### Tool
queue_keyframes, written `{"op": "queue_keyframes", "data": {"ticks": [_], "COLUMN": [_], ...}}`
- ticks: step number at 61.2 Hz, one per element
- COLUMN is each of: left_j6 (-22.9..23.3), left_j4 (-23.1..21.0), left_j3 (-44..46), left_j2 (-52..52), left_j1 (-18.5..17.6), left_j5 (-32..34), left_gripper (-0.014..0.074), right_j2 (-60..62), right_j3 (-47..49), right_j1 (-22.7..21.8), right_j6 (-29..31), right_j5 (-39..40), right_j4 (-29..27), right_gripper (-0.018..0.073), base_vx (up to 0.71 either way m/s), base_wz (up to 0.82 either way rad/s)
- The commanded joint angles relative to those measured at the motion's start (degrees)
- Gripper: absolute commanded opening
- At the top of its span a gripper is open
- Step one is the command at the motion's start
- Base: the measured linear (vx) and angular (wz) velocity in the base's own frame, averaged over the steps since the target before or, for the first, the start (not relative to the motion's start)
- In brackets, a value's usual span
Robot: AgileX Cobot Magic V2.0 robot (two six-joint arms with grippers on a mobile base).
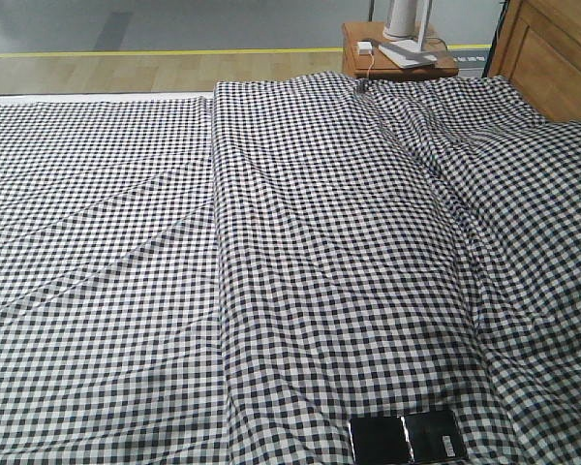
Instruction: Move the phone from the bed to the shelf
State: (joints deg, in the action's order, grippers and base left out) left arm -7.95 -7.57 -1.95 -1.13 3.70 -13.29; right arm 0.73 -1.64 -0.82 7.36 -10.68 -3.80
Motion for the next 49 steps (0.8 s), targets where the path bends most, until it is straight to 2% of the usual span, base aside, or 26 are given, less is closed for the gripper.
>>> {"op": "queue_keyframes", "data": {"ticks": [1, 49], "left_j6": [0.2, 0.2], "left_j4": [-0.4, -0.4], "left_j3": [-0.1, -0.1], "left_j2": [-0.3, -0.3], "left_j1": [0.1, 0.1], "left_j5": [4.2, 4.2], "left_gripper": [0.0001, 0.0001], "right_j2": [0.3, 0.3], "right_j3": [-0.4, -0.4], "right_j1": [0.1, 0.1], "right_j6": [0.4, 0.4], "right_j5": [4.4, 4.4], "right_j4": [0.6, 0.6], "right_gripper": [-0.0004, -0.0004], "base_vx": [0.0, 0.0], "base_wz": [0.0, 0.0]}}
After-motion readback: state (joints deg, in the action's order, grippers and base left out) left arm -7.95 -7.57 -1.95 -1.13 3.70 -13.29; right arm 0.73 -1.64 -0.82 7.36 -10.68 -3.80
